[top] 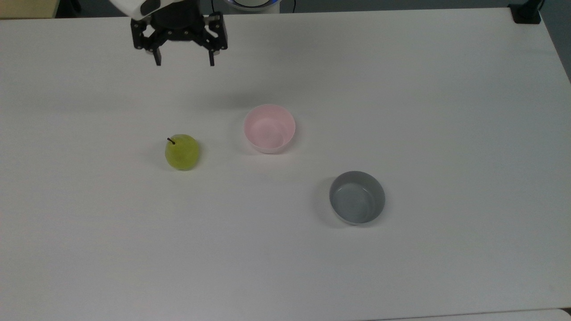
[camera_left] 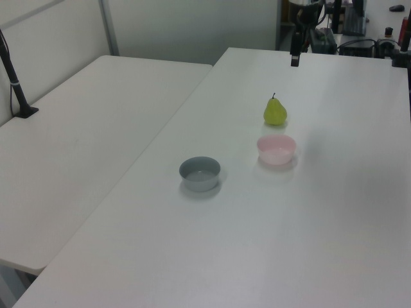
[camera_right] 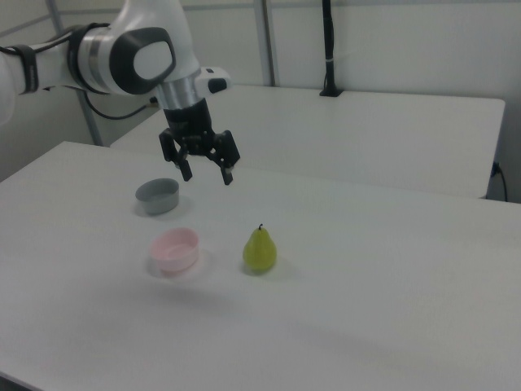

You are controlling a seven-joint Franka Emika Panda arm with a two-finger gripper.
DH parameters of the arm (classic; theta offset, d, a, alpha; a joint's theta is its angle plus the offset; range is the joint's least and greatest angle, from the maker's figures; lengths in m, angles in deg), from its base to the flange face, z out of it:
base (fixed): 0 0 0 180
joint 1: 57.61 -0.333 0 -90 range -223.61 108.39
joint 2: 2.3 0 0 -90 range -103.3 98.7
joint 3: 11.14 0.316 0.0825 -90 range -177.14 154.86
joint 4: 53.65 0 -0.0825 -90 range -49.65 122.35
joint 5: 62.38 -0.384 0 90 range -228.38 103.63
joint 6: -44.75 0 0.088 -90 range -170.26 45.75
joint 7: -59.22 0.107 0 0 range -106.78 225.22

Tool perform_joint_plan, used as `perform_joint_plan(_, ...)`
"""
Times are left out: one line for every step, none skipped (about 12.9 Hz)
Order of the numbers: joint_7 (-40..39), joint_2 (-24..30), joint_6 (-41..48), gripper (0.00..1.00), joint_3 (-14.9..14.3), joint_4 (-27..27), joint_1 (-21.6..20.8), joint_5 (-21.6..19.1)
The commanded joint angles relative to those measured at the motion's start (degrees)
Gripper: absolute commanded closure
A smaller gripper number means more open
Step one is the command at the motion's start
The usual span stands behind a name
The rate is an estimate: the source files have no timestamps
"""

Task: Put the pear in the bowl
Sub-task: 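Move the open gripper over the yellow-green pear and lower it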

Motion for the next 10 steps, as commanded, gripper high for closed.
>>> perform_joint_plan(-2.4, -2.98, -4.18, 0.0, -0.07, 0.99, 1.72, 0.02)
perform_joint_plan(-2.4, -4.21, -5.41, 0.0, -0.07, 0.99, 1.98, 0.02)
perform_joint_plan(-2.4, -5.26, -6.99, 0.0, -0.16, 1.08, 2.33, 0.02)
perform_joint_plan(-2.57, -6.84, -8.83, 0.0, -0.16, 1.08, 2.68, 0.19)
perform_joint_plan(-2.66, -7.9, -9.54, 0.0, -0.16, 1.08, 2.86, 0.19)
perform_joint_plan(-3.09, -9.56, -10.94, 0.0, -0.16, 1.08, 2.86, 0.63)
perform_joint_plan(-3.27, -11.06, -12.26, 0.0, -0.25, 1.08, 2.86, 0.89)
perform_joint_plan(-3.27, -12.38, -13.32, 0.0, -0.25, 0.99, 2.86, 1.16)
perform_joint_plan(-3.27, -13.26, -13.94, 0.0, -0.25, 0.9, 2.86, 1.34)
perform_joint_plan(-3.27, -14.05, -14.64, 0.0, -0.25, 0.9, 2.86, 1.68)
